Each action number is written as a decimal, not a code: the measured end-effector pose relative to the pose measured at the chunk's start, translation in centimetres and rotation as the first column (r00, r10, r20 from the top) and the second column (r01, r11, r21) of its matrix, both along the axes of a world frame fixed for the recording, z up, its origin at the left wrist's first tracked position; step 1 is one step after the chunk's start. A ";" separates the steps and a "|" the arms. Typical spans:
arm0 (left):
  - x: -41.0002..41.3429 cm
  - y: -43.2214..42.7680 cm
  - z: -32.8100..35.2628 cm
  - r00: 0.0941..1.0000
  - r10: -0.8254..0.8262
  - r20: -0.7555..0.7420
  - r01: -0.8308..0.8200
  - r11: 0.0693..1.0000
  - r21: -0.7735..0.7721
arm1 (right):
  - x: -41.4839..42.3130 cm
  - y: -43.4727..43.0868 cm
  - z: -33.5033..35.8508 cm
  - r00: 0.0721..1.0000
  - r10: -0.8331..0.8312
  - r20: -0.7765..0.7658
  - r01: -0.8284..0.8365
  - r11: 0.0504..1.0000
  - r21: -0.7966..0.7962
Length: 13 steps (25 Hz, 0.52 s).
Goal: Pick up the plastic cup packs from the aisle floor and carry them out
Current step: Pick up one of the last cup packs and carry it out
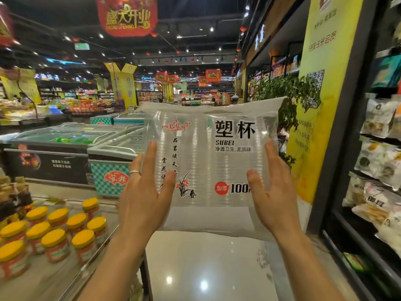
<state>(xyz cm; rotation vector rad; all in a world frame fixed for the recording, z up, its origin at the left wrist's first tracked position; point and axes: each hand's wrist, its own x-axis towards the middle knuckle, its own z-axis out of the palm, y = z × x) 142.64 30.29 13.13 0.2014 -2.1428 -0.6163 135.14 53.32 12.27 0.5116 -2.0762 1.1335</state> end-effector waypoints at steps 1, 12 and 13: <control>-2.0 -0.2 -0.3 1.000 -0.005 -0.001 0.005 1.000 -0.001 | -1.8 -0.1 -0.2 1.000 -0.006 0.002 0.006 1.000 0.002; -25.4 -8.0 -1.9 0.998 -0.048 -0.029 0.049 0.997 0.058 | -24.4 -7.6 -0.8 0.996 -0.087 -0.019 0.088 0.996 0.035; -27.9 -9.4 -1.5 0.999 -0.045 -0.031 0.047 0.997 0.066 | -26.9 -9.0 -0.3 0.996 -0.091 -0.027 0.092 0.995 0.032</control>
